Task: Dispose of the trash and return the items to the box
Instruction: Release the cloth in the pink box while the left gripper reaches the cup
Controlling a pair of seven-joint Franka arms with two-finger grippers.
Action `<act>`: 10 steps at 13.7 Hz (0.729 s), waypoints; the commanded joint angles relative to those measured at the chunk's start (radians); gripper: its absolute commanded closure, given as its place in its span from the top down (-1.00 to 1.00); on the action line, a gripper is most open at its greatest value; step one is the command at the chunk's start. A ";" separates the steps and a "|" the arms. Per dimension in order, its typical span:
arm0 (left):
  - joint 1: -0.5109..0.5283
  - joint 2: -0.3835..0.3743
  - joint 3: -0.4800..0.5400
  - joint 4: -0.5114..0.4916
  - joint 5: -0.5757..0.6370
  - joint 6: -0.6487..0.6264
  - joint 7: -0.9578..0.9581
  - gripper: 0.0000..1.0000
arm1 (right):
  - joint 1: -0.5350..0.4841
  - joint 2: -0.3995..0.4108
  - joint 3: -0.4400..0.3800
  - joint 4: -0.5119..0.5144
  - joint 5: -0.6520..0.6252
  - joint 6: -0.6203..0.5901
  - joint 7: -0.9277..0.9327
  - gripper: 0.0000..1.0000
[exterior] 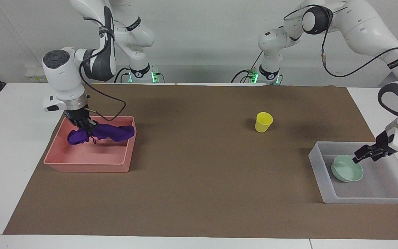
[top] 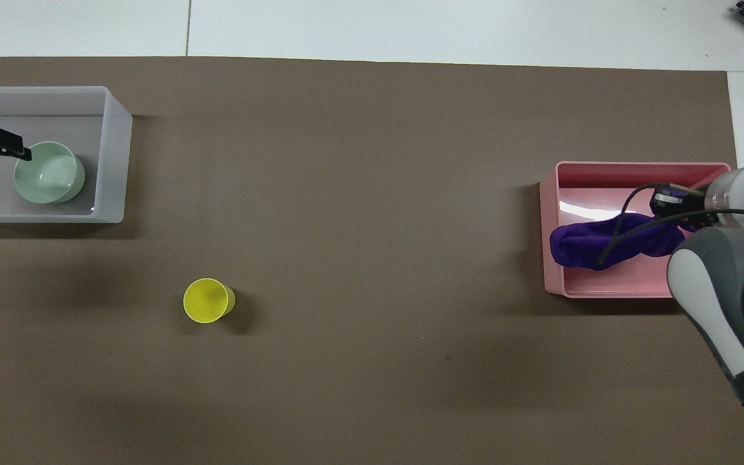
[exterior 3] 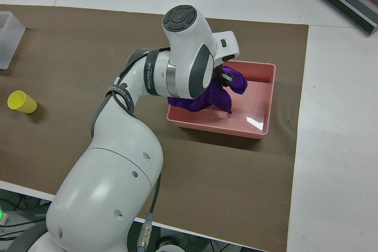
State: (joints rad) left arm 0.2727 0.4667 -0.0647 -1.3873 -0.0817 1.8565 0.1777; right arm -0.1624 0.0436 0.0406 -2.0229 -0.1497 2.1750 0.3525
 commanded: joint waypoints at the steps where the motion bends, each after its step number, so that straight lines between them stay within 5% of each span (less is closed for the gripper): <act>1: -0.097 -0.109 0.014 -0.039 0.005 -0.210 -0.078 1.00 | -0.003 -0.005 0.013 0.033 -0.013 -0.030 -0.018 0.52; 3: -0.160 -0.221 0.014 -0.155 0.005 -0.266 -0.098 1.00 | 0.000 -0.008 0.022 0.079 -0.010 -0.089 -0.023 1.00; 7: -0.237 -0.500 0.008 -0.595 -0.061 -0.084 -0.100 1.00 | 0.010 -0.048 0.048 0.217 0.082 -0.269 -0.090 1.00; 10: -0.338 -0.572 0.008 -0.847 -0.110 0.111 -0.103 1.00 | 0.012 -0.035 0.103 0.381 0.093 -0.456 -0.093 1.00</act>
State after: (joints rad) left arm -0.0089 -0.0227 -0.0723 -2.0477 -0.1561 1.8421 0.0768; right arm -0.1470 -0.0142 0.1102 -1.7416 -0.0770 1.8117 0.2842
